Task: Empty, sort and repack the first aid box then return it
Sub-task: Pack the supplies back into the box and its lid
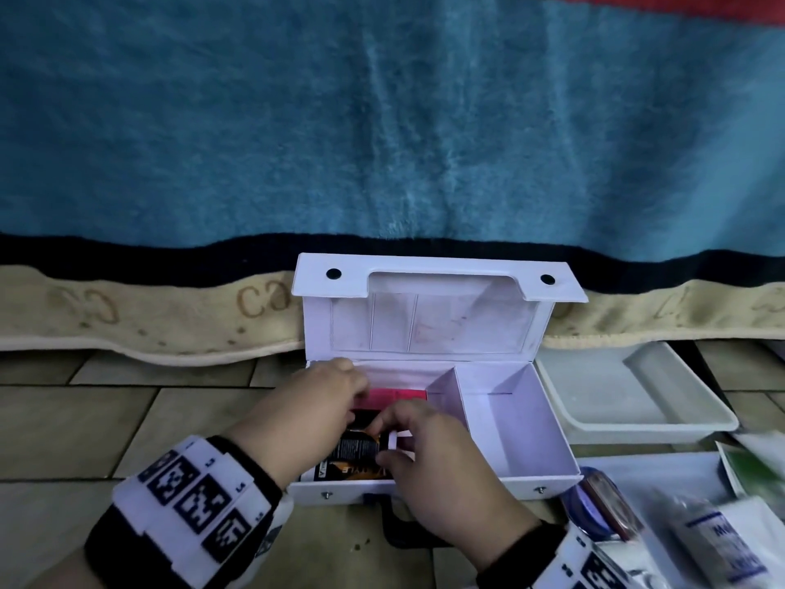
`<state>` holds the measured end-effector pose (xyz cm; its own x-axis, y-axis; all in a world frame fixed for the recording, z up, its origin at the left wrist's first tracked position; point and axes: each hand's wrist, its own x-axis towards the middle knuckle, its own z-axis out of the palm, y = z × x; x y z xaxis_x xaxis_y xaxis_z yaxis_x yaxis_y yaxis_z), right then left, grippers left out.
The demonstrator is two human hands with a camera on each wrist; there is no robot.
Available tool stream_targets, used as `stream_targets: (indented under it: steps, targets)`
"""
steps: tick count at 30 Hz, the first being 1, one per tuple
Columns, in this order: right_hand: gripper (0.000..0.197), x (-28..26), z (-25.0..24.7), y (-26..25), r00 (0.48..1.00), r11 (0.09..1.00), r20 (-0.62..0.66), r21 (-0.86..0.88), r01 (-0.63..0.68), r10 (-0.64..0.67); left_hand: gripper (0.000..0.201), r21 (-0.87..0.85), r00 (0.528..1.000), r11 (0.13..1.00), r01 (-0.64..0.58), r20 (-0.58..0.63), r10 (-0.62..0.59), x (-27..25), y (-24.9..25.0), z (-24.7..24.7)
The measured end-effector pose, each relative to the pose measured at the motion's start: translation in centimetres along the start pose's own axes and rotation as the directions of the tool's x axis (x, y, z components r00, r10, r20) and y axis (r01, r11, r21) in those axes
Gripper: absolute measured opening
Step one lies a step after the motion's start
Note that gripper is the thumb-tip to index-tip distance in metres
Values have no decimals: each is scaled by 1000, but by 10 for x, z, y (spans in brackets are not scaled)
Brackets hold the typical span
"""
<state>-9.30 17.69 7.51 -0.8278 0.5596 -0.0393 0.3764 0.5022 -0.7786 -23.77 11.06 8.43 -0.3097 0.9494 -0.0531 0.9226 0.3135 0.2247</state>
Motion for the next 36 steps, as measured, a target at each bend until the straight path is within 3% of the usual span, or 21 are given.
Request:
stream_targets:
  steps: [3,9,13,20,28,36]
  targets:
    - [26,-2,-1,-2,999,999,-18,-42,33,-34,36,22,1000,1000,5,-14,-5,2,-2,3]
    - [28,-2,-5,-5,999,999,-40,-33,33,-34,34,57,999,998,32,20,-34,2,0,0]
    - [28,-3,-4,-5,999,999,-44,-27,23,-24,30,106,996,994,40,77,-48,4,1,-5]
    - [34,-2,-3,-3,999,1000,-30,16,24,-24,29,43,979,998,37,198,-45,9,-7,-17]
    - [40,0,-2,1,999,994,-31,105,-20,23,33,127,962,991,37,266,-70,13,-1,-16]
    - [25,-2,-5,4,998,994,28,93,-50,48,36,130,938,991,22,339,-65,13,-5,-12]
